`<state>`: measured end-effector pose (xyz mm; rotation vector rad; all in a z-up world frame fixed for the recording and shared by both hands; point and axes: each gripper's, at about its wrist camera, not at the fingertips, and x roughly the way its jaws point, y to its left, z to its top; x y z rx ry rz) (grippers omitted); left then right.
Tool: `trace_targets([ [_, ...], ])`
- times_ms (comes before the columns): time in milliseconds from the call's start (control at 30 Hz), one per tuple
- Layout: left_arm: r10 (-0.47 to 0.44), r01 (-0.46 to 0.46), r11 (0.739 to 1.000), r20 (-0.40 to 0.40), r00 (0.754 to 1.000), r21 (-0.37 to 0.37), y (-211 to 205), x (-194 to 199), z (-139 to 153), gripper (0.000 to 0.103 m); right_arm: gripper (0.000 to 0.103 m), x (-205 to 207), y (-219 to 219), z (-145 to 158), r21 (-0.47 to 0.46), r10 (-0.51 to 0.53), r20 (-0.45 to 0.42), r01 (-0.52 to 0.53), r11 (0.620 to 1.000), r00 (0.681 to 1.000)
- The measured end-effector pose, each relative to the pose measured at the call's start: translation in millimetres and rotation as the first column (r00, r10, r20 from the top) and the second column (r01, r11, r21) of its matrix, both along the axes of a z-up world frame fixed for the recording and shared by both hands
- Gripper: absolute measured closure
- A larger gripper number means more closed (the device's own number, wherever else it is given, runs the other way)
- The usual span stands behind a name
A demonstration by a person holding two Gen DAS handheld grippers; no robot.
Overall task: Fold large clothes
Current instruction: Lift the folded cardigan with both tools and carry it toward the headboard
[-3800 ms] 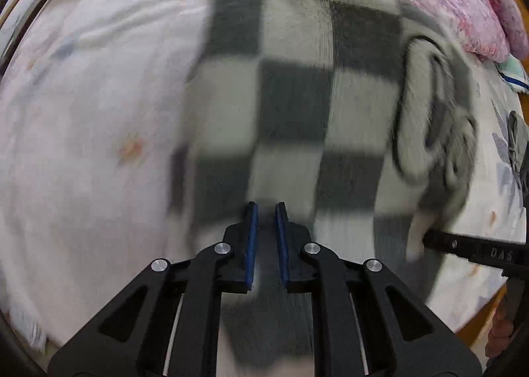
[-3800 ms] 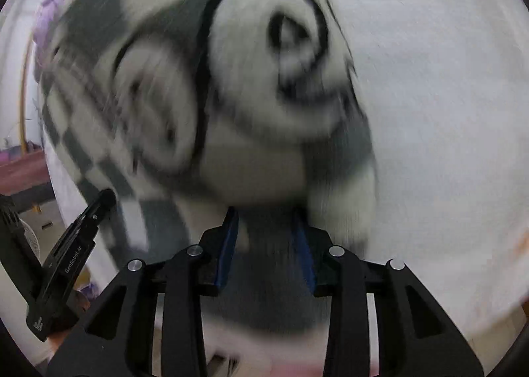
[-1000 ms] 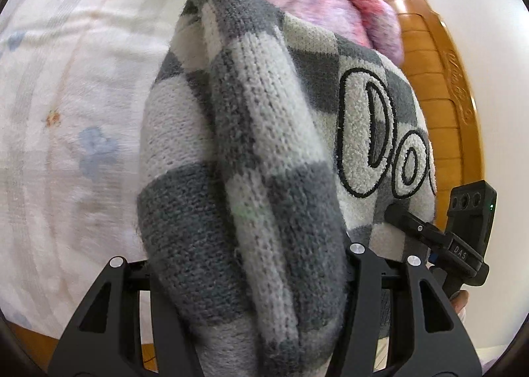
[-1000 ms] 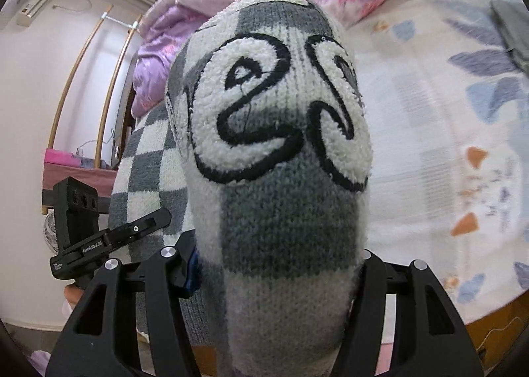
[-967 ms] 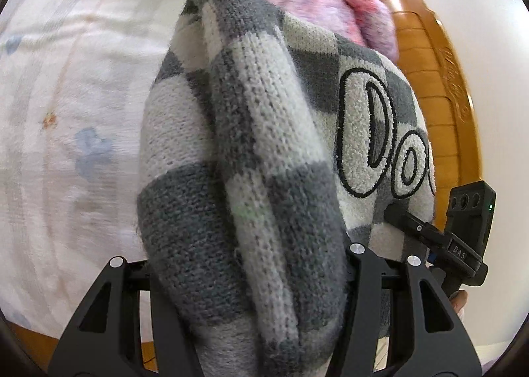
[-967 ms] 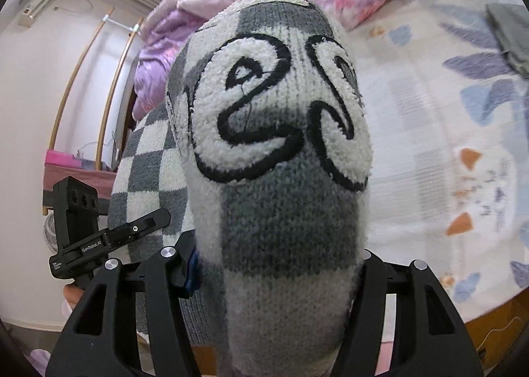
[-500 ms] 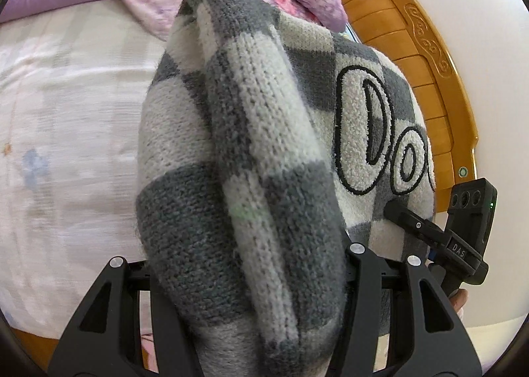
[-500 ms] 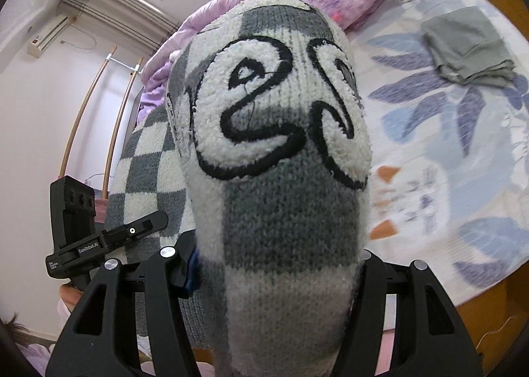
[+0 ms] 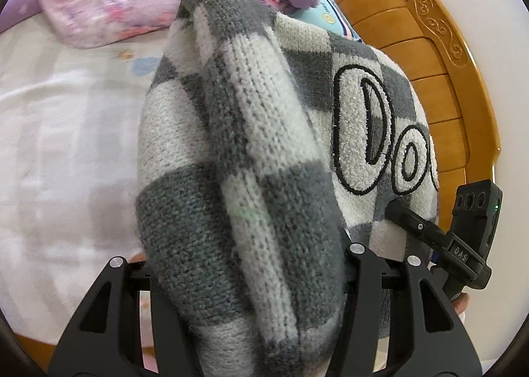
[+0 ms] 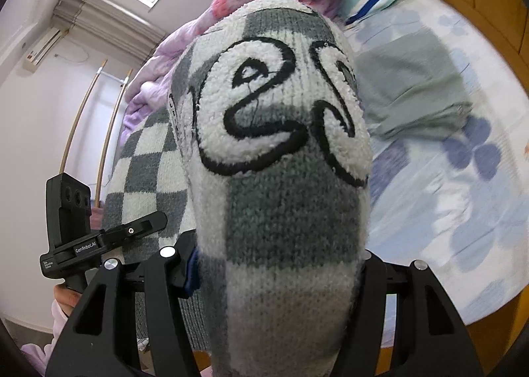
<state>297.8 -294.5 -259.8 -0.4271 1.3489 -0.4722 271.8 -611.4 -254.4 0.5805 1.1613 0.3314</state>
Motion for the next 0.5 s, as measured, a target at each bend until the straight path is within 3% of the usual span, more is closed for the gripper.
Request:
trace_targets([
  [233,-0.021,0.021,1.000,0.052,0.998,0.004,-103.3,97.6,-13.4,0.050,0.046,85.6,-82.5,-2.8,-0.037,-0.021,0.022,0.022,0.999,1.000],
  [400,0.010,-0.009,1.000,0.079,0.997,-0.015,-162.0,168.3,-45.1,0.050,0.044,155.3,-127.7,-24.8,-0.076,-0.015,0.018,0.017,0.997,1.000],
  [433,0.017,-0.015,1.000,0.082,0.996,-0.025,-172.1,180.9,-57.3,0.050,0.042,166.8,-136.4,-30.4,-0.091,-0.015,0.018,0.017,0.996,1.000],
  [500,0.028,-0.023,0.999,0.098,0.995,-0.045,-189.9,200.7,-90.3,0.043,0.028,189.7,-153.5,-51.3,-0.135,-0.025,0.005,0.025,0.991,1.000],
])
